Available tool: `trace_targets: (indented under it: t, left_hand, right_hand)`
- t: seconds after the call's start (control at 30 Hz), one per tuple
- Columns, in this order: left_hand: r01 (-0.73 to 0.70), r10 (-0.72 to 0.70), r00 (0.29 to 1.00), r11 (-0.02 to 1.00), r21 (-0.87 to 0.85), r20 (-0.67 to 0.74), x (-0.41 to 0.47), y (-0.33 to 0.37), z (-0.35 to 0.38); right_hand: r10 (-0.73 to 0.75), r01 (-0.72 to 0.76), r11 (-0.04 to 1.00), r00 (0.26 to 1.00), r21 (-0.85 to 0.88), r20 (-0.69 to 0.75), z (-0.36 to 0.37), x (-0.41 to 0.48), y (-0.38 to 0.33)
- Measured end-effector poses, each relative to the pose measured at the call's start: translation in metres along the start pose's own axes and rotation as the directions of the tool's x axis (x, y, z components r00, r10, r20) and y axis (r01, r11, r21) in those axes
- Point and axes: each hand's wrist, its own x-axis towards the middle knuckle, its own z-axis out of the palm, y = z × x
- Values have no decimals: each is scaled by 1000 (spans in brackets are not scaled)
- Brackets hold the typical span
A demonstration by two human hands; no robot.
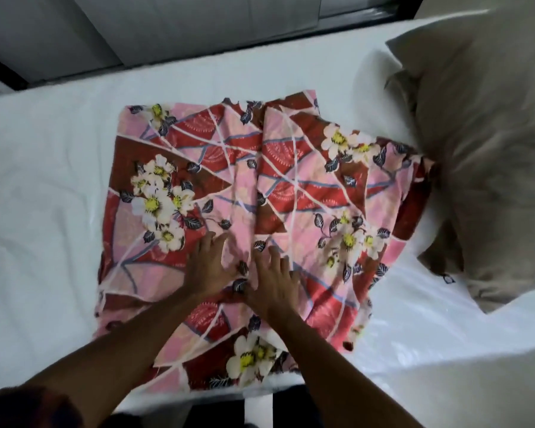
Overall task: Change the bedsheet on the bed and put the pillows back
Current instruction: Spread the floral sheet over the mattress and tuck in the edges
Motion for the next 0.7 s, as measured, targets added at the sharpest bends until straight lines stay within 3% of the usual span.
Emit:
trace_targets:
  t: [0.07, 0.13, 0.27, 0.47, 0.57, 0.7]
  left_hand:
    - [-11, 9, 999, 999, 36, 35, -33, -4, 8]
    - [0, -19, 983, 995, 102, 181, -61, -8, 16]
    - [63, -118, 934, 984, 169, 338, -78, -16, 28]
    - [165, -195, 902, 980, 109, 385, -74, -2, 24]
    - [194, -213, 892, 977, 88, 399, -73, 2, 20]
    - [168, -203, 919, 977, 129, 339, -73, 0, 18]
  right_hand:
    - [13, -12, 1000, 998, -28, 57, 15, -14, -3]
    - [18, -18, 1000, 996, -2, 91, 19, -23, -2]
    - [-10, 11, 1000, 1000, 21, -12, 4, -26, 28]
    - [142, -160, 982, 975, -98, -171, -51, -21, 114]
    - [227, -254, 965, 936, -71, -267, -74, -22, 135]
    - [244, -285, 950, 934, -129, -262, -79, -39, 137]
